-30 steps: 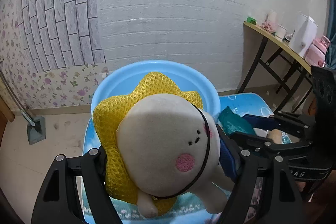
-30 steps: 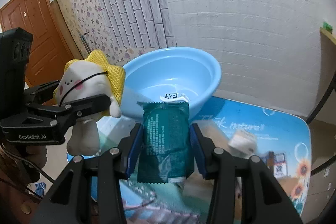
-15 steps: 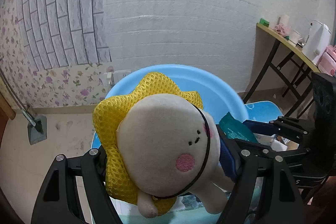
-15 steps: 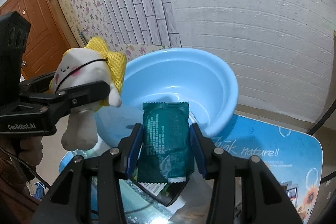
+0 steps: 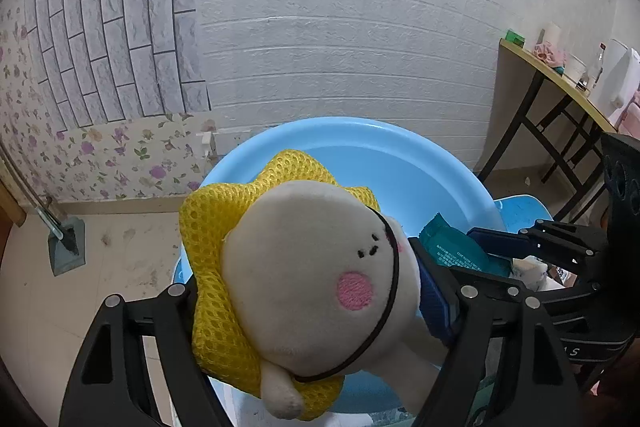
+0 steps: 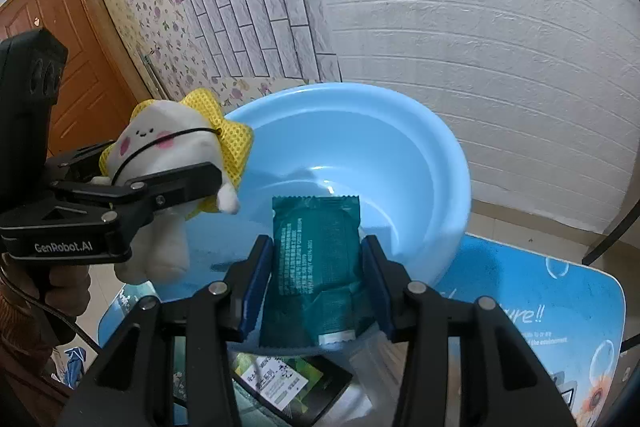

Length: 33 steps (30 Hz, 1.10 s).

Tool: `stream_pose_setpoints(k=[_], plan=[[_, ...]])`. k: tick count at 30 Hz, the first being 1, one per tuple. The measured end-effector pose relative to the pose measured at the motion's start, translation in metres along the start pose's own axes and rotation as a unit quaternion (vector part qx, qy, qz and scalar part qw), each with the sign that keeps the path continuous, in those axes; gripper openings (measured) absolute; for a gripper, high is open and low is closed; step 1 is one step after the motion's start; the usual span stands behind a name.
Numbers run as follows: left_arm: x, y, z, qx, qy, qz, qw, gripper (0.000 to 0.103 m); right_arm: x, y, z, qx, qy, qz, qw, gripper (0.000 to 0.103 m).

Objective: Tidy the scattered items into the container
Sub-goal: 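Carry the plush toy and green packet to the basin and release both, then grasp the black face-wash bottle with the left gripper while the right gripper grasps the tan plush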

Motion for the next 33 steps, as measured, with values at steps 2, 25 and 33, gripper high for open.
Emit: stream_pose_setpoints(k=[2, 25, 33], plan=[[-0.001, 0.0, 0.001, 0.002, 0.003, -0.004, 1.0, 0.081, -0.002, -0.001, 0.0, -0.001, -0.001, 0.0, 1.0, 0.047], [0.008, -0.034, -0.061, -0.01, -0.03, 0.007, 0.9995, 0.089, 0.028, -0.001, -0.079, 0.034, -0.044, 0.011, 0.998, 0.048], [0.033, -0.073, -0.078, -0.009, -0.026, 0.037, 0.9989, 0.09, 0.061, -0.01, -0.127, 0.059, -0.07, 0.035, 0.995, 0.048]])
Point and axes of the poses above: each gripper's, at about its wrist camera, not at the fingertips, and z roughly the way its jaws point, y to its left, x to its underside, the point moved 10 cm from there along z, roughly the way its jaws point, and after that the axes turned 15 degrees about -x, right-handed, at the moved point
